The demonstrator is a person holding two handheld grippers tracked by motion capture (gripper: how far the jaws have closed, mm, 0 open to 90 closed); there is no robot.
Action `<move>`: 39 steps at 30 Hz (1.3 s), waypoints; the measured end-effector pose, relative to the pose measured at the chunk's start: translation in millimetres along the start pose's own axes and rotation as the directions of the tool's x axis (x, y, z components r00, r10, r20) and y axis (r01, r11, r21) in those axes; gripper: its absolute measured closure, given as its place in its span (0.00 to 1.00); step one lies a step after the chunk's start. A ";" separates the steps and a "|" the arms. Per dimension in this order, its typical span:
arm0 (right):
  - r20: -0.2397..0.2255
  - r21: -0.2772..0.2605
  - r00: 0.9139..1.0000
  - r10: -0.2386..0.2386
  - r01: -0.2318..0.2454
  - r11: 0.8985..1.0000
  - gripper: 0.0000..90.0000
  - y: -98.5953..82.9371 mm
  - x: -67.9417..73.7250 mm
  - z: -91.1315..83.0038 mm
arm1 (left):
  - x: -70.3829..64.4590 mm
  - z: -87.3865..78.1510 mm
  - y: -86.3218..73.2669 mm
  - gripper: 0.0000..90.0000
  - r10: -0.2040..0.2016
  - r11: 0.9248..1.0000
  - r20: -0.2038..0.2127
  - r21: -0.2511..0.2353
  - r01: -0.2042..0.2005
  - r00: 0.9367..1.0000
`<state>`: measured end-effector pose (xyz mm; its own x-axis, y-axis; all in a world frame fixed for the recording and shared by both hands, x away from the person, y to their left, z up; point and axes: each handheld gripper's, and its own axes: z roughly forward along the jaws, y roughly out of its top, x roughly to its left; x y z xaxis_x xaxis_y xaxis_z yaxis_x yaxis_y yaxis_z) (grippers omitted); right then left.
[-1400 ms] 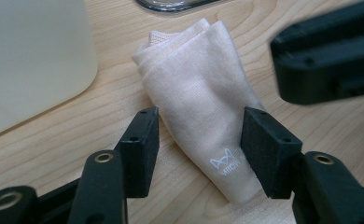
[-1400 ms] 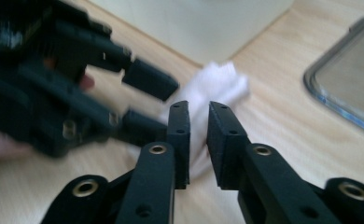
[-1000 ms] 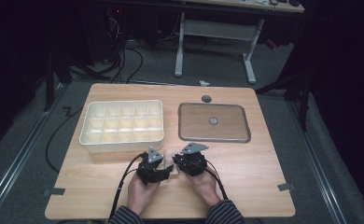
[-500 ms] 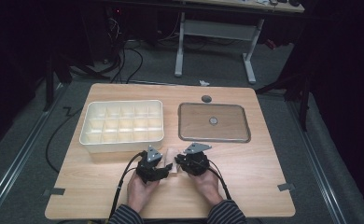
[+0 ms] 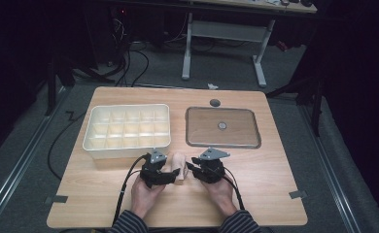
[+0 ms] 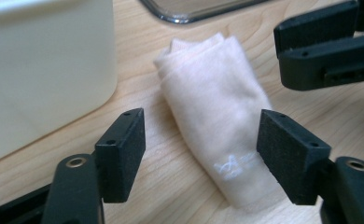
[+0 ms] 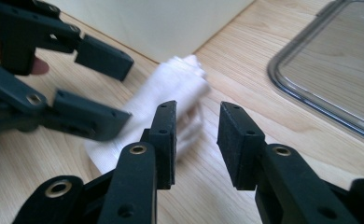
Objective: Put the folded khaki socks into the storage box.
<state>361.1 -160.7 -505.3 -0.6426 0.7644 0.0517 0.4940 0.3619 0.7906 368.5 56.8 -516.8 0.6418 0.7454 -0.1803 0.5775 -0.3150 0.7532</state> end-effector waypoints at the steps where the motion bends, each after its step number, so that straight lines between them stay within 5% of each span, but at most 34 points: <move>1: 0.003 -0.001 1.000 0.004 -0.004 1.000 0.75 -1.4 -1.3 -1.9 | 0.4 -0.6 1.7 0.36 -0.004 1.000 0.004 0.002 0.004 1.000; 5: 0.021 -0.009 0.999 0.026 -0.026 1.000 0.74 -9.0 -8.9 -10.5 | 3.7 0.5 6.1 0.34 -0.043 0.999 0.030 -0.002 0.043 0.999; 12: 0.055 -0.008 0.997 0.054 -0.054 0.999 0.72 -21.0 -20.0 -22.6 | 7.1 3.4 15.1 0.34 -0.054 0.999 0.020 0.006 0.054 0.998; 19: 0.111 -0.003 0.991 0.076 -0.076 0.997 0.68 -34.8 -32.8 -35.2 | 8.8 14.7 18.5 0.44 -0.073 0.997 0.020 0.033 0.073 0.997; 32: 0.222 0.026 0.967 0.126 -0.135 0.990 0.62 -60.1 -56.5 -53.5 | 11.4 29.0 17.4 0.54 -0.092 0.994 0.043 0.071 0.089 0.995; 39: 0.273 0.031 0.951 0.143 -0.157 0.987 0.58 -66.8 -62.9 -58.6 | 11.2 31.2 16.6 0.64 -0.071 0.996 0.071 0.065 0.066 0.995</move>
<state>334.2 -264.3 -525.7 -0.3812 0.9245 -0.0046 0.6065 0.2538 0.7535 401.0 41.6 -526.0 0.6336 0.7221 -0.2777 0.6502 -0.3025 0.6969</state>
